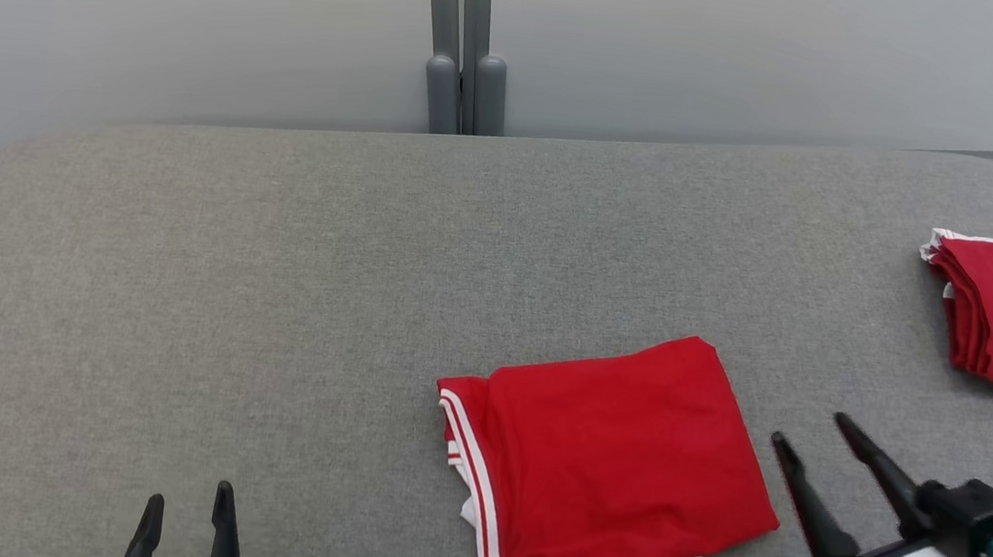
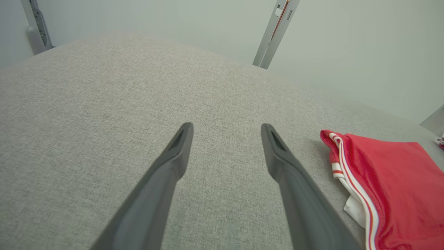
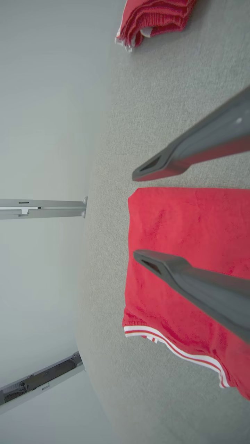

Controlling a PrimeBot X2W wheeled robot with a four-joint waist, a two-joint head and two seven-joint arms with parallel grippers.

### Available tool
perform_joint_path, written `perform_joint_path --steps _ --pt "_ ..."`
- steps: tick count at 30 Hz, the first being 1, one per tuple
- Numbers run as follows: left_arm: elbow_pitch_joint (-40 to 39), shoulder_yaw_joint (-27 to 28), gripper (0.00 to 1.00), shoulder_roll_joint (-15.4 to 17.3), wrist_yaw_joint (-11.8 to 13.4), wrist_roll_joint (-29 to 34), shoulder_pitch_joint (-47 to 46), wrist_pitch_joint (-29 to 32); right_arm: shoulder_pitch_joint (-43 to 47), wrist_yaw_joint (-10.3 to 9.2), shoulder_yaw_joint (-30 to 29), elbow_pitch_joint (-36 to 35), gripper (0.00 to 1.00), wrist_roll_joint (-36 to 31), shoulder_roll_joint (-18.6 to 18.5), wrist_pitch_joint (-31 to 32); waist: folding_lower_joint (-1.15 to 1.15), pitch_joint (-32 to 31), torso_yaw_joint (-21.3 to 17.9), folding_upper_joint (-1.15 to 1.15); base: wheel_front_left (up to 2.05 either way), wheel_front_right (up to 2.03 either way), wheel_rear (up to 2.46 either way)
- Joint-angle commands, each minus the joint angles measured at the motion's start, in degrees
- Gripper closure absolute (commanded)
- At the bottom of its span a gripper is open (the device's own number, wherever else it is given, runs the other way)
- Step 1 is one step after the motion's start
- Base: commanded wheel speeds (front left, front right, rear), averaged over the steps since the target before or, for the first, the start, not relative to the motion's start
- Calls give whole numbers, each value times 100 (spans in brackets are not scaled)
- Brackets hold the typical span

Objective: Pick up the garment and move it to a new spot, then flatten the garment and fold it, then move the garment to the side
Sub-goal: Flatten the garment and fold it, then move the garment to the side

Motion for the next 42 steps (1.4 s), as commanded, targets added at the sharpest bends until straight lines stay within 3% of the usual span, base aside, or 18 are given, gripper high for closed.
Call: perform_joint_path --steps 1,7,18,24,32,42 --pt "-53 55 0 14 -29 58 20 -14 288 -7 -512 -35 0 -225 177 -12 0 -24 18 0 0 0 0" --pt "-290 218 0 13 -70 145 -6 -14 961 -8 -1984 -84 0 -851 746 -13 0 -38 93 0 0 0 0" --pt "-345 318 0 15 -154 176 168 -14 1044 -7 -2225 149 0 -960 1111 -13 0 5 37 0 0 0 0" --pt "-325 239 0 15 -188 217 -2 -14 315 -7 -1603 606 0 -250 1046 34 0 194 53 0 0 0 0" --pt "-277 90 0 16 -197 207 -191 -14 -1087 -5 -234 1585 0 666 801 1447 0 448 194 0 0 0 0" --pt "-232 -21 0 15 -150 181 -372 -14 -1977 -8 216 2899 0 903 698 2130 0 606 450 0 0 0 0"
